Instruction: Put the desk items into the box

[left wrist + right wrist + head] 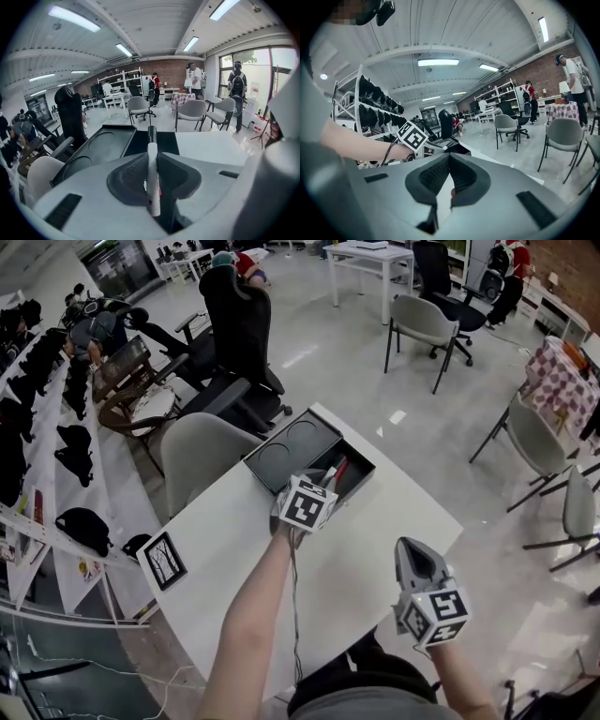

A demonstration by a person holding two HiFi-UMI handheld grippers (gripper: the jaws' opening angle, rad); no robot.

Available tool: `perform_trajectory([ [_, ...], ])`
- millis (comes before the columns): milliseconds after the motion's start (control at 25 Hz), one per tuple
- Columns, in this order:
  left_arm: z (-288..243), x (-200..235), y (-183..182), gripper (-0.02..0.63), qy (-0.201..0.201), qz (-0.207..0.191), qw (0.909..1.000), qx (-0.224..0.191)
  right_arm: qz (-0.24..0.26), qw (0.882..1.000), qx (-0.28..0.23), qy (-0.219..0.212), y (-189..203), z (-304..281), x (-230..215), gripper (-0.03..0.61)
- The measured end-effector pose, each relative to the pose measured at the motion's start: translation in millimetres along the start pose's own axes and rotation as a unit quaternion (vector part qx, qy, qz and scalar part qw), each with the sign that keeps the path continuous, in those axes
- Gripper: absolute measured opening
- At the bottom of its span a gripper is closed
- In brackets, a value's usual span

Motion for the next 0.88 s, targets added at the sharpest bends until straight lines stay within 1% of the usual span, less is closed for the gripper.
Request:
perform_trajectory([
  [200, -16.2, -4.1, -0.6, 0.069, -0.001, -0.003, 0.9999, 0.015, -0.005, 1.0, 0.002, -0.002, 1.6, -4.2, -11.0, 0.003],
  [480, -36.6, -10.7, 5.1, 0.069, 0.0, -0.004, 0.9988, 0.048, -0.013, 1.0, 0.008, -0.004, 6.1, -6.0, -24.7, 0.003],
  [680, -44.8, -16.0, 10.6, 0.069, -0.007, -0.02, 0.9967, 0.079, -0.017, 1.0, 0.01, -0.005, 9.4, -6.0, -30.6, 0.003],
  [800, -49.7, -17.8, 12.5, 0.069, -0.008, -0.031, 0.9955, 0.089, -0.018, 1.0, 0.01, -0.004, 10.3, -7.2, -33.5, 0.003],
  [880, -52.2, -16.7, 13.9, 0.069, -0.009, -0.03, 0.9951, 0.094, -0.018, 1.0, 0.01, -0.004, 10.6, -8.3, -33.5, 0.003],
])
Point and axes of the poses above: the fingertips, and each gripper's own axes: z backward along the fingers, x to its left, y out of its underside, the point moved 7 cm from there along z, backward along the fingers, and after that the axes turned 13 degrees about z, right-handed, at the moved point
